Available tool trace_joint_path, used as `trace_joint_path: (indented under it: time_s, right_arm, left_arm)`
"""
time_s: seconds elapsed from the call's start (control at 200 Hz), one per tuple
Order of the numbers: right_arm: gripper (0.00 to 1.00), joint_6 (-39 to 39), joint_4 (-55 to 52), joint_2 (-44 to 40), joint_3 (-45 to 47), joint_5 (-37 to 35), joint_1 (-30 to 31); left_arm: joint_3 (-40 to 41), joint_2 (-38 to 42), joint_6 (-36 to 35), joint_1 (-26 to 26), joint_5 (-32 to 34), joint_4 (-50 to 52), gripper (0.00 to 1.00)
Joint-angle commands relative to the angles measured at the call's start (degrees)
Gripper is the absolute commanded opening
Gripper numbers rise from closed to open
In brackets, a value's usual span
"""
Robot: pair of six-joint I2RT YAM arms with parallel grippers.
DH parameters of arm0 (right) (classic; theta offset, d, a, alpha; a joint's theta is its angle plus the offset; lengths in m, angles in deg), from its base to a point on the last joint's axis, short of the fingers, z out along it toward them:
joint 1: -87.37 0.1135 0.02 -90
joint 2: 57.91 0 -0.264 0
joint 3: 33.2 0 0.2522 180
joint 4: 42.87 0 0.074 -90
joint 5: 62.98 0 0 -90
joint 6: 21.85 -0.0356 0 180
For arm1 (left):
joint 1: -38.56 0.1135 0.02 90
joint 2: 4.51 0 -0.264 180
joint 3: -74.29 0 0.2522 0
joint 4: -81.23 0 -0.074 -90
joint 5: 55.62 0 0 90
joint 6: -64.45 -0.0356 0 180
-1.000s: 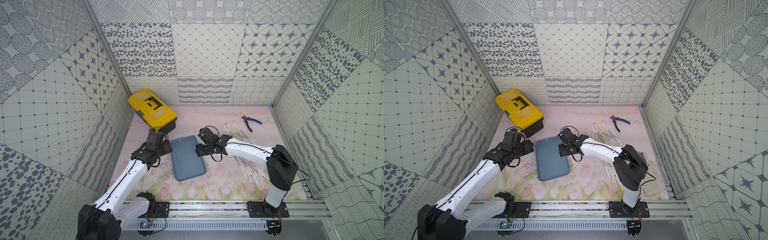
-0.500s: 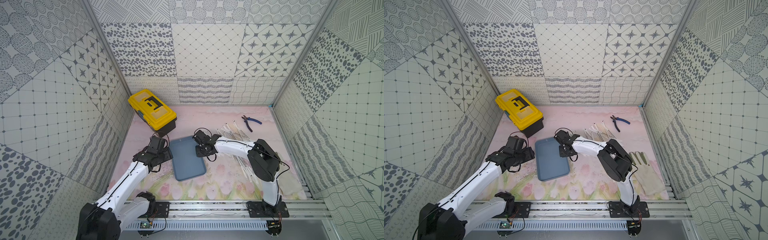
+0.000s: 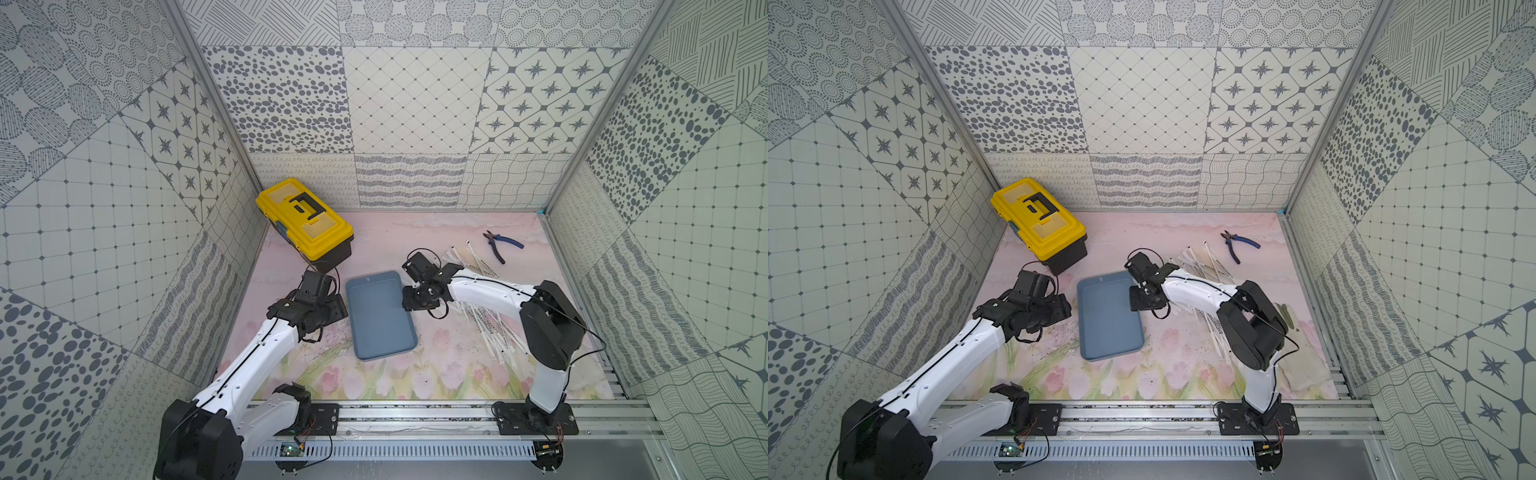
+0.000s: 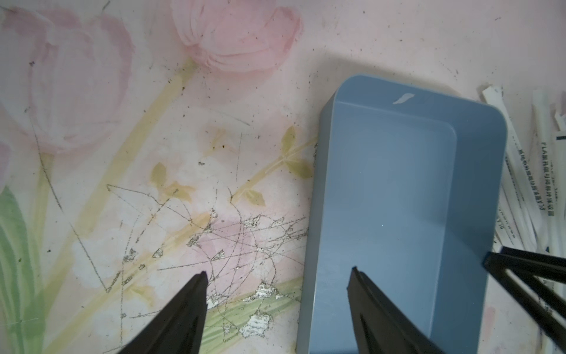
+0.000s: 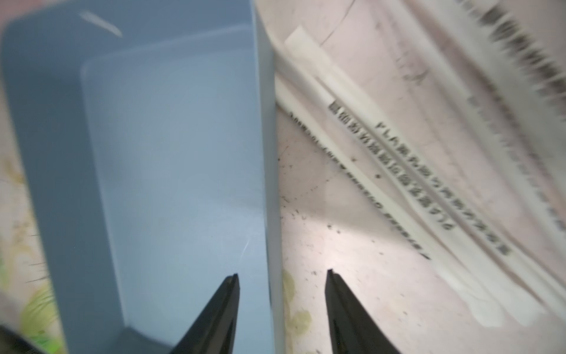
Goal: Put the straws into the storage box
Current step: Adjust the storage box at the center of the board, then adjust the straw at the center of the board.
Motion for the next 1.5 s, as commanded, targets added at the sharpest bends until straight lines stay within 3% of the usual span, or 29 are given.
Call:
trace_joint_path:
  time_s: [0.0, 0.31, 0.515, 0.73, 0.916, 1.011, 1.166, 1.291, 1.491]
  right_arm:
    - [0.56, 4.2, -0.4, -3.3, 1.0, 2.6, -5.7]
    - [0.65, 17.6, -6.8, 12.9, -14.4, -13.3, -3.2]
    - [0.64, 22.0, -8.1, 18.2, -18.6, -14.9, 0.1]
    - [0.55, 21.3, -12.3, 25.2, -25.3, -17.6, -1.0]
    - [0.33, 17.9, -10.3, 20.4, -18.4, -19.3, -6.4]
    - [0.28, 16.5, -9.6, 16.1, -13.5, -17.2, -8.6]
    - [0.29, 11.9, -9.4, 7.9, -5.8, -11.5, -9.1]
    - [0.42, 8.6, -8.6, 2.8, -2.7, -6.6, -9.0]
    - [0.33, 9.8, -9.7, 3.5, -0.4, -9.3, -8.0]
  left_arm:
    - [-2.6, -2.1, -3.2, -0.1, -3.2, 2.8, 0.78]
    - [-1.4, -3.2, -1.8, -0.1, -3.5, -0.5, 0.78]
    - [0.2, -0.2, -2.0, -0.1, 1.2, 1.1, 0.78]
    - [1.3, 0.5, -1.0, -0.1, -0.5, -1.5, 0.78]
    - [1.5, 0.1, -0.6, -0.1, -2.4, -3.8, 0.77]
    - [1.7, -0.7, 0.2, -0.1, -3.9, -5.2, 0.76]
    - [1.5, -1.7, 0.4, -0.2, -4.3, -6.0, 0.76]
    - [2.2, -1.7, 0.5, -0.2, -5.0, -7.0, 0.76]
    - [3.8, -2.1, 1.4, -0.6, -7.1, -8.8, 0.74]
